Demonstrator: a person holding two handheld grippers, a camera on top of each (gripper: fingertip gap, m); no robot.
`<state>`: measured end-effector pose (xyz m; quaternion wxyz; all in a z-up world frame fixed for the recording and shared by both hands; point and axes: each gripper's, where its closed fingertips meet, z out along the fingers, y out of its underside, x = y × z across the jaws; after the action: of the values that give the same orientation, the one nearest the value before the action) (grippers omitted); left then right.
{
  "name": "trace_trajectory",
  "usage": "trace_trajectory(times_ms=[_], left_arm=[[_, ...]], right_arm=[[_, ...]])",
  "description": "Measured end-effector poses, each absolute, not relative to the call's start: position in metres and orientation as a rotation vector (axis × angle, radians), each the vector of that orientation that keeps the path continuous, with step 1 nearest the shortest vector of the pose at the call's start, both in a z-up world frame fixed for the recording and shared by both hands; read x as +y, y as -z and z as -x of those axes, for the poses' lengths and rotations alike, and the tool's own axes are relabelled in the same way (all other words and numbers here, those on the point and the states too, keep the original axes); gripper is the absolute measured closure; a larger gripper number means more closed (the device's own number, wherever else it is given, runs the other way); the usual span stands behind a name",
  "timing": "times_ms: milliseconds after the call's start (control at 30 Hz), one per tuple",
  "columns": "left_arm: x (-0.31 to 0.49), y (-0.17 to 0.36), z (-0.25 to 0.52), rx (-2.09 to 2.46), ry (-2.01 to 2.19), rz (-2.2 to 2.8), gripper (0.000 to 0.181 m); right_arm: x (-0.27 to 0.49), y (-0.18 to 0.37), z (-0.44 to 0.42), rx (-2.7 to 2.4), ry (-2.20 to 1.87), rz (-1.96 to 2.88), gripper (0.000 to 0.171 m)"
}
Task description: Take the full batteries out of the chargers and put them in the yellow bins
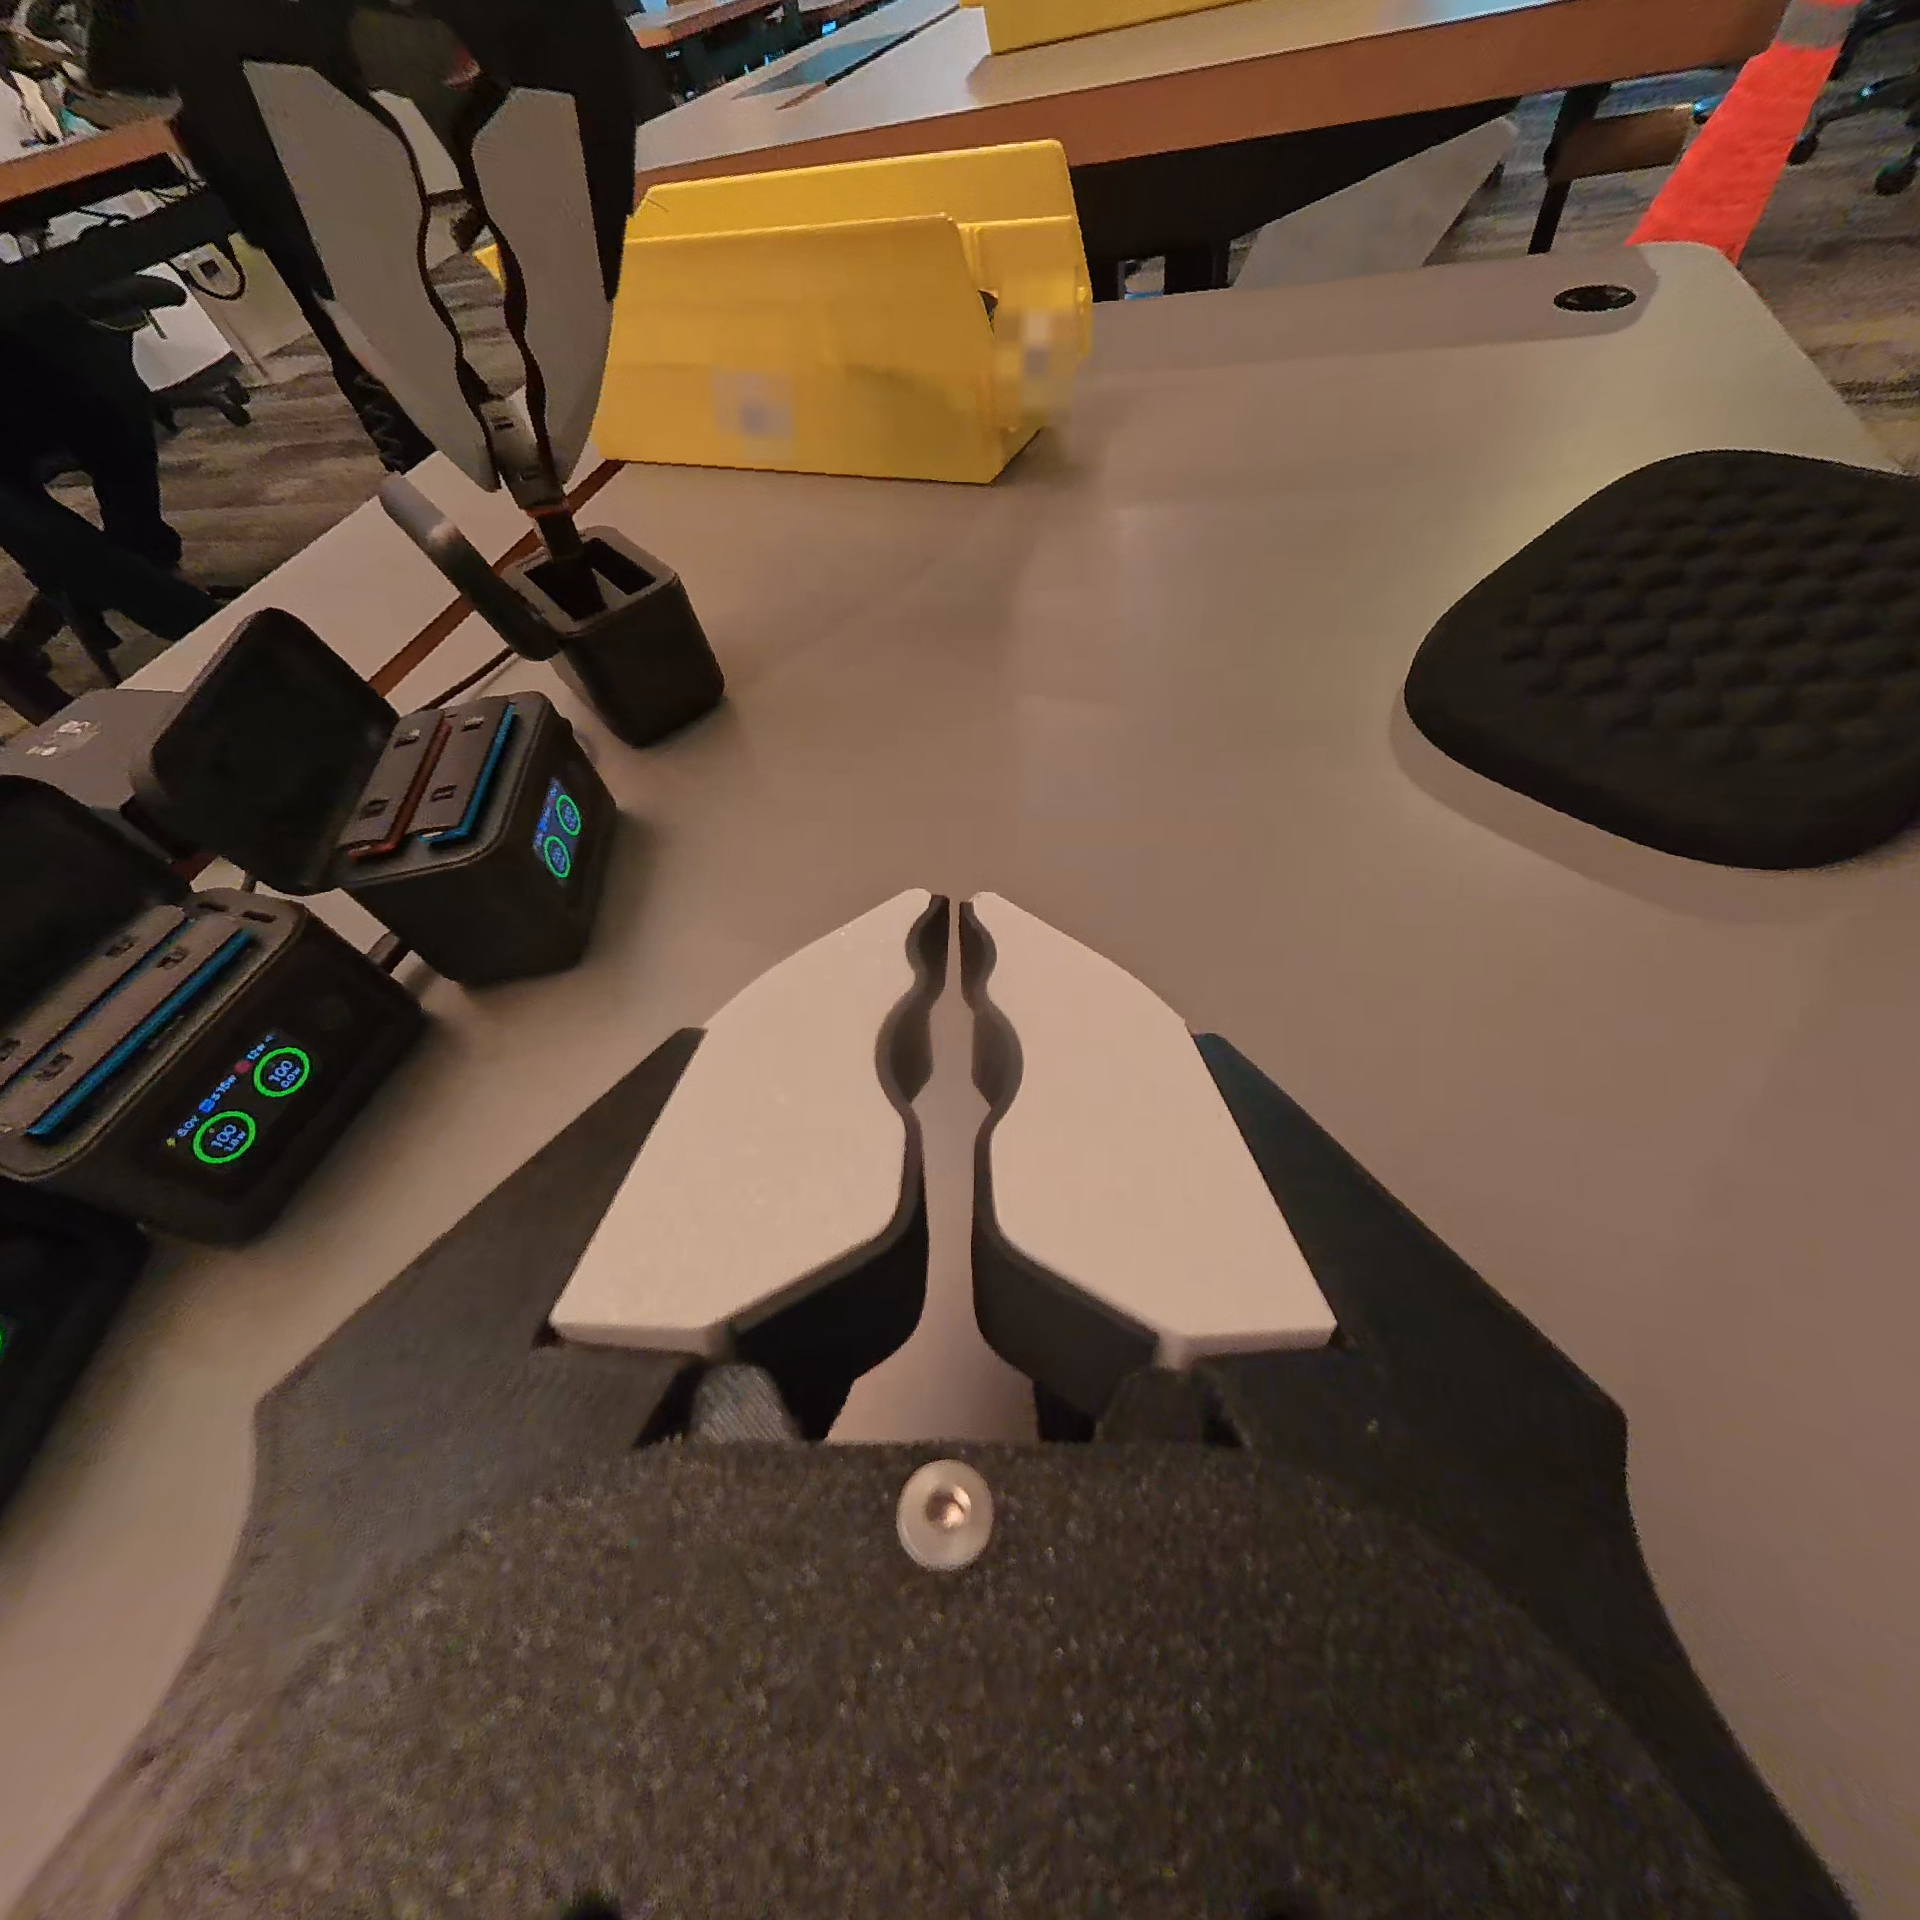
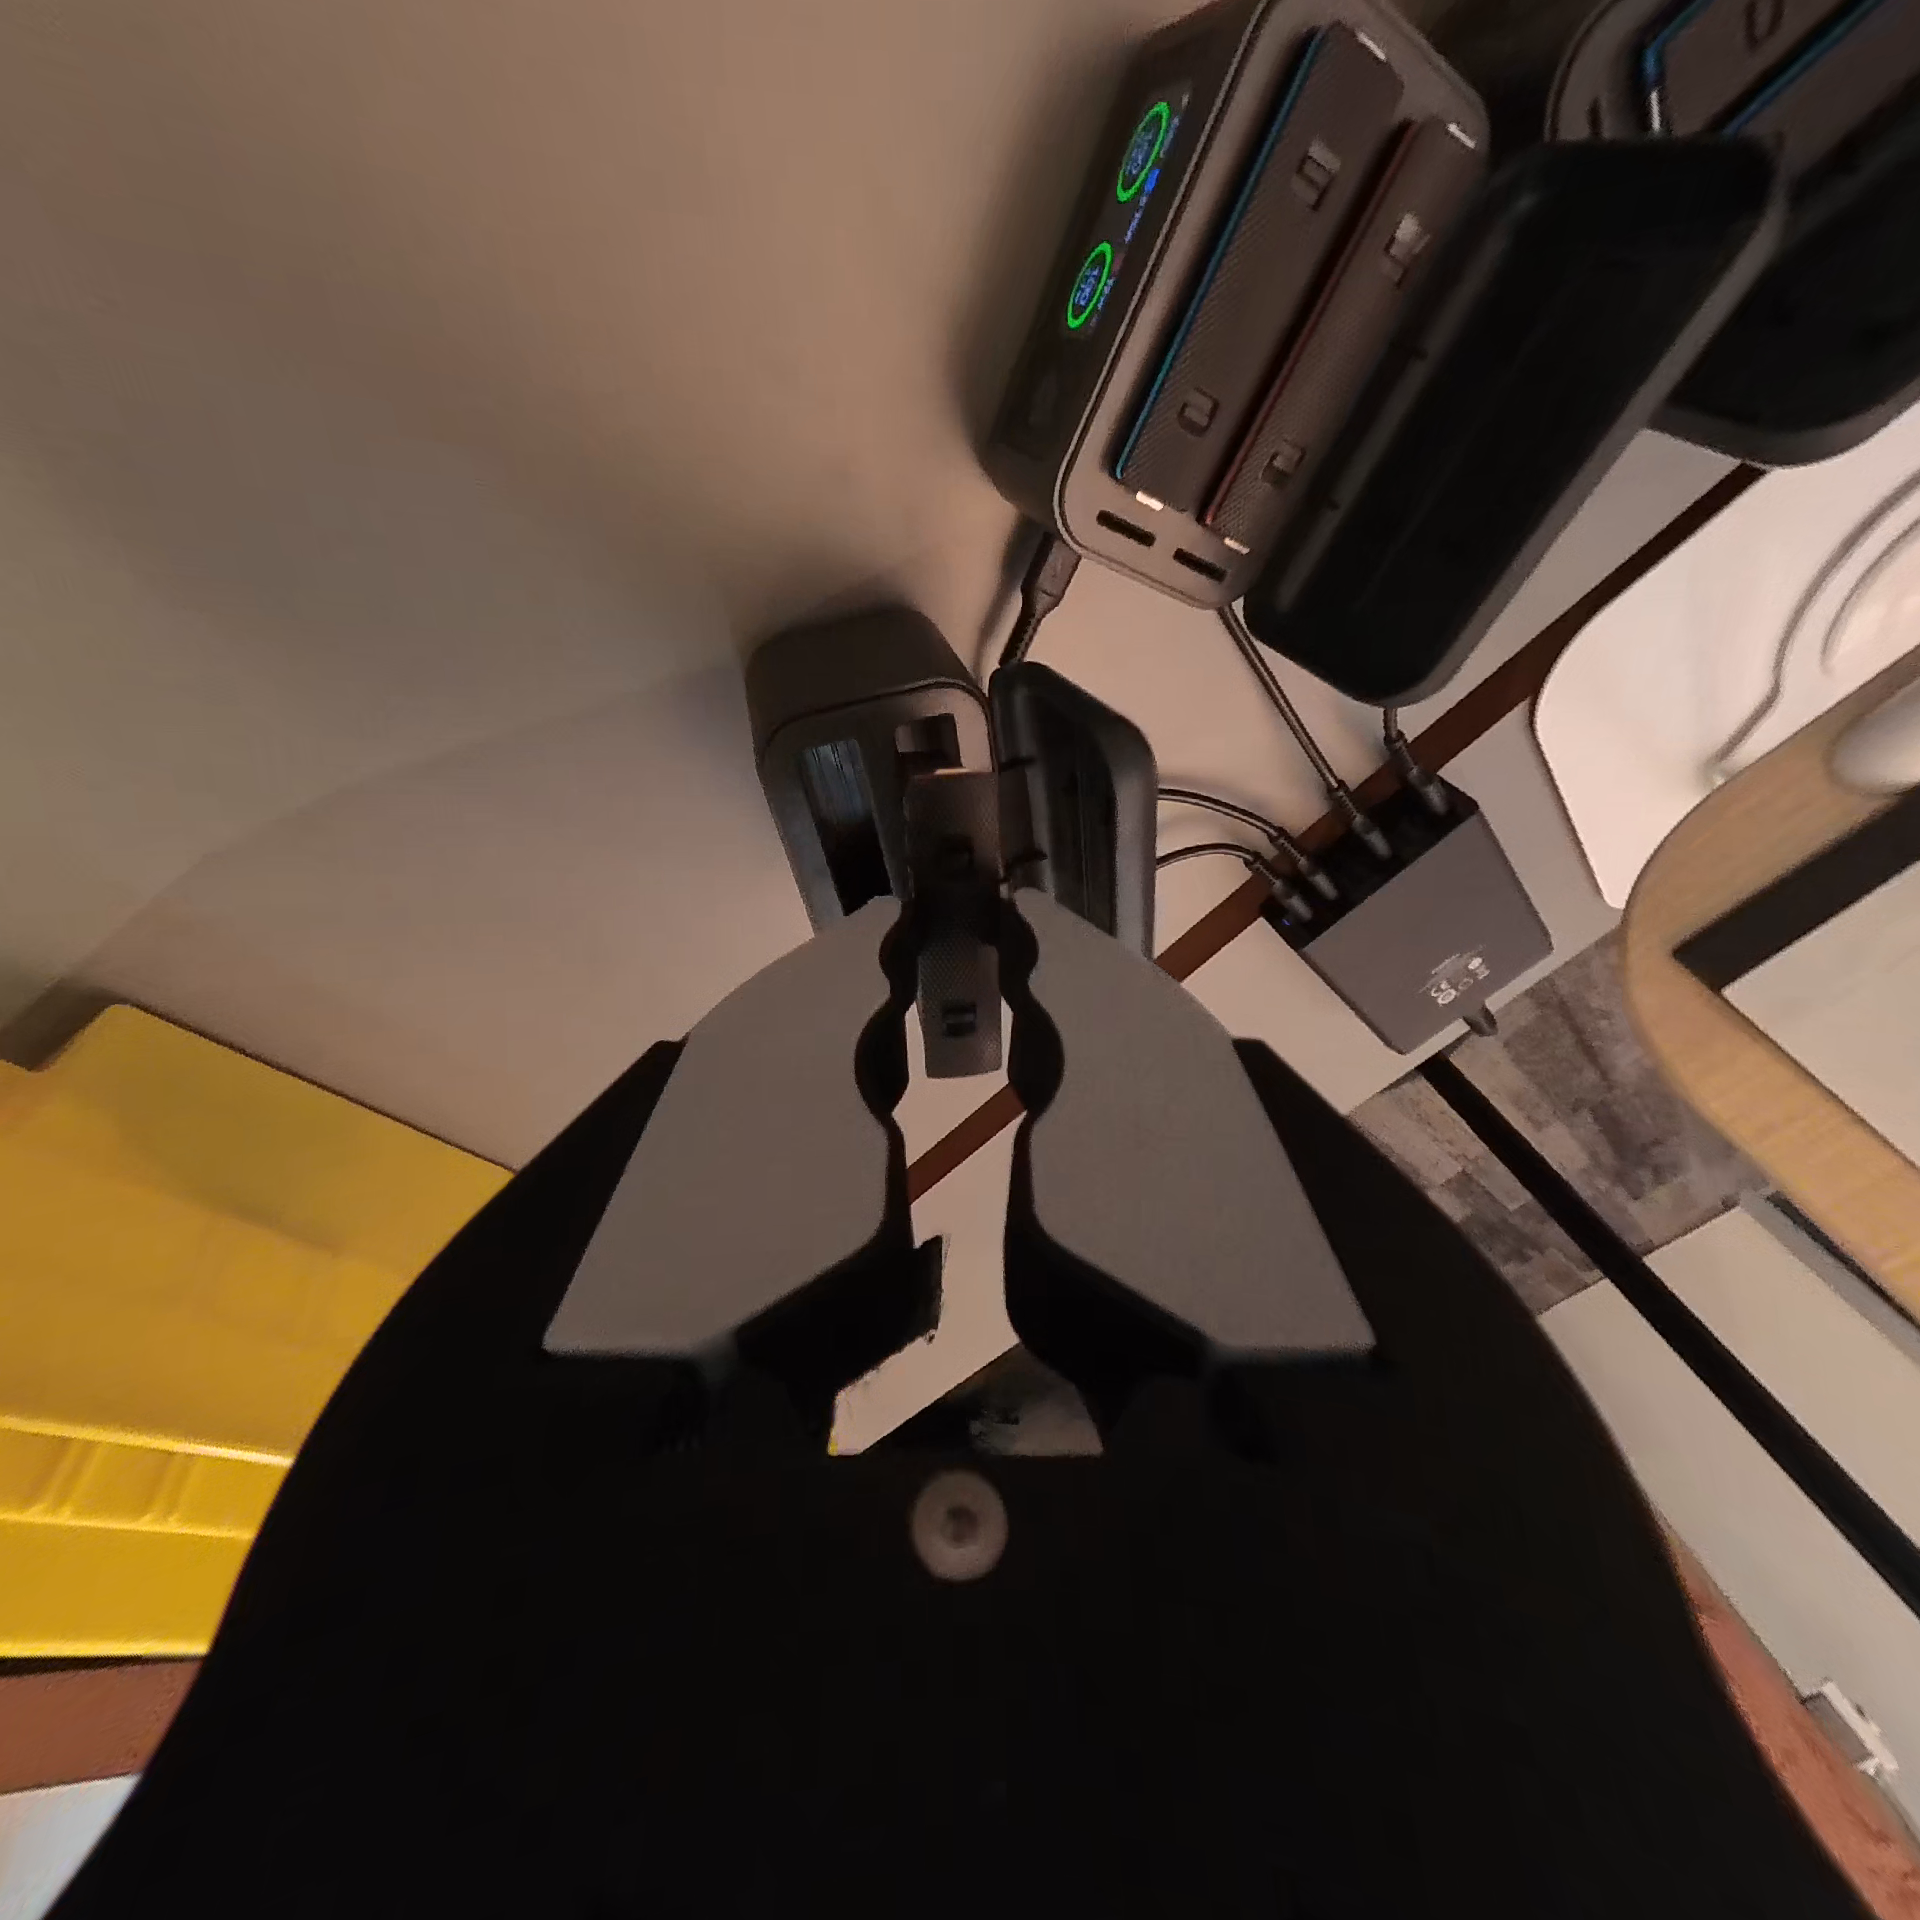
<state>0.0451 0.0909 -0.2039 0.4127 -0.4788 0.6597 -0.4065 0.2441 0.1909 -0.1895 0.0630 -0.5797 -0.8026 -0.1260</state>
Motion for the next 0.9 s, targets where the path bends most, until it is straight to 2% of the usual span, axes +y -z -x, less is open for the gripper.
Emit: trace_trajectory(times_ms=[633, 900], left_arm=[[0.091, 0.207, -0.046, 1.669, 1.038, 1.206, 0.181], [0.089, 0.211, -0.046, 1.685, 1.038, 1.208, 0.181]], right_arm=[[0.2, 0.21, -0.245, -2.389, 0.231, 1.816, 0.156], [0.2, 0.212, -0.245, -2.336, 0.204, 1.911, 0.15]])
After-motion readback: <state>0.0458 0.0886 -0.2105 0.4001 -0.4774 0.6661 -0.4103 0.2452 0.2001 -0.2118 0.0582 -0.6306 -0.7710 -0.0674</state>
